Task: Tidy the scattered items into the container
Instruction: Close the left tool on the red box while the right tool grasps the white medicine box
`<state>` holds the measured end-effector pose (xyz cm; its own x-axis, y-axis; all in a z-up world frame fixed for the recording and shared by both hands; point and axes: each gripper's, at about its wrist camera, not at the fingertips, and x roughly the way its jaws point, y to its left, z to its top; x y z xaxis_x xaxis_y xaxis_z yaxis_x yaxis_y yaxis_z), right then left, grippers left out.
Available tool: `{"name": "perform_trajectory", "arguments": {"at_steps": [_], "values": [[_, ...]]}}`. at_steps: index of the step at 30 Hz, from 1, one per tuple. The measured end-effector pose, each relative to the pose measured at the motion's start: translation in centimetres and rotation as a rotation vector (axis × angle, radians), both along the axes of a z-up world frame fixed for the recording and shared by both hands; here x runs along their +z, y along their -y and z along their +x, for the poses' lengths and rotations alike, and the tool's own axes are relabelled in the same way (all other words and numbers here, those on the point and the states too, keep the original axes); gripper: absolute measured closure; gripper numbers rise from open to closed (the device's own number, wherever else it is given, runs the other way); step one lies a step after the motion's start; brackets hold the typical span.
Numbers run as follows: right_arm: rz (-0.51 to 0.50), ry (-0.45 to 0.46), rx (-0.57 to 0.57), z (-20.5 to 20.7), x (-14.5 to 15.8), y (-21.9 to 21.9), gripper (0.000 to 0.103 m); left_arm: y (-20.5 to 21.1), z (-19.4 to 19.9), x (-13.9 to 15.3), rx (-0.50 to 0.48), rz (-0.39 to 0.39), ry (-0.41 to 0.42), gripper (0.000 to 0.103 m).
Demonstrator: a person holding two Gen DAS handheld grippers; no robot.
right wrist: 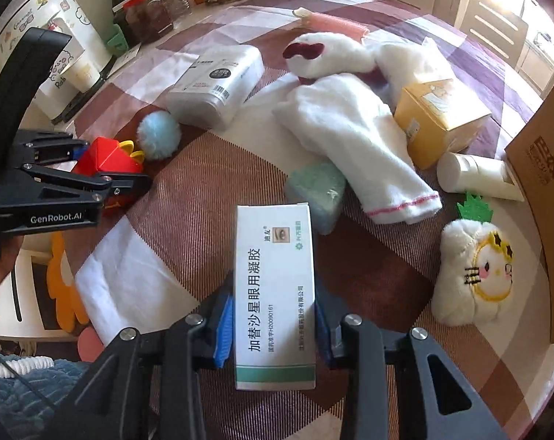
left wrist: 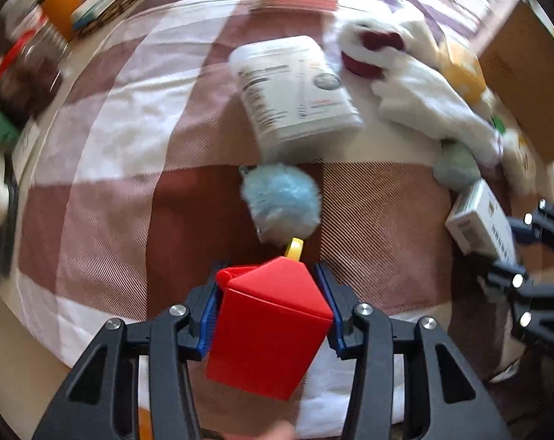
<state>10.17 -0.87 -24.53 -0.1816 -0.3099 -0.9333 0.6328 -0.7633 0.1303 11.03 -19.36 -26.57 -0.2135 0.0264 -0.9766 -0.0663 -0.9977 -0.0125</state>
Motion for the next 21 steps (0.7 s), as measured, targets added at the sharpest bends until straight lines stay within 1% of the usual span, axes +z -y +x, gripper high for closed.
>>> {"name": "perform_trajectory", "arguments": {"at_steps": [2,3,4,6,7,8,9,10,12,13,15,16,18,19,20,21], "values": [[0.006,-0.010,-0.001,0.0,0.0,0.1,0.067,-0.1,0.2,0.0,0.005,-0.008,-0.004,0.054],[0.007,-0.012,-0.001,-0.3,-0.2,0.1,0.067,-0.1,0.3,0.0,0.055,-0.004,-0.004,0.054],[0.004,-0.011,-0.005,-0.4,-0.2,0.0,0.067,0.0,0.3,0.0,0.063,0.004,-0.005,0.053],[0.004,-0.011,-0.006,-0.1,-0.3,0.1,0.067,-0.2,0.5,-0.1,0.056,0.011,-0.011,0.046],[0.010,-0.015,-0.003,-0.1,-0.3,0.3,0.067,-0.5,0.7,-0.2,0.044,0.016,-0.021,0.040],[0.014,-0.019,-0.002,-0.2,-0.3,0.4,0.067,-0.8,1.0,-0.3,0.029,0.010,-0.034,0.038],[0.018,-0.022,-0.002,-0.1,-0.3,0.4,0.066,-1.1,1.4,-0.3,0.021,-0.004,-0.047,0.038],[0.024,-0.029,0.000,0.0,-0.3,0.5,0.066,-1.1,1.5,-0.3,0.034,-0.001,-0.049,0.039],[0.036,-0.045,0.008,0.2,-0.3,0.6,0.066,-0.8,1.6,-0.1,0.053,0.005,-0.050,0.050],[0.040,-0.050,0.012,0.1,-0.4,1.0,0.066,-0.6,1.6,0.1,0.050,0.021,-0.050,0.056],[0.044,-0.057,0.019,0.2,-0.4,1.3,0.063,-0.2,1.5,0.2,0.038,0.073,-0.023,0.056],[0.043,-0.059,0.022,0.2,-0.4,1.3,0.061,-0.5,1.2,0.2,0.022,0.088,-0.009,0.056],[0.049,-0.065,0.026,0.3,-0.5,1.4,0.060,-0.5,1.1,0.1,-0.032,0.075,0.008,0.053],[0.051,-0.067,0.029,0.4,-0.5,1.4,0.059,-1.2,1.3,0.1,-0.099,0.049,0.021,0.048],[0.054,-0.069,0.031,0.4,-0.5,1.4,0.059,-1.6,1.5,0.1,-0.147,0.036,0.028,0.037],[0.054,-0.070,0.032,0.4,-0.5,1.5,0.059,-2.1,1.8,0.2,-0.206,0.026,0.032,0.032]]}}
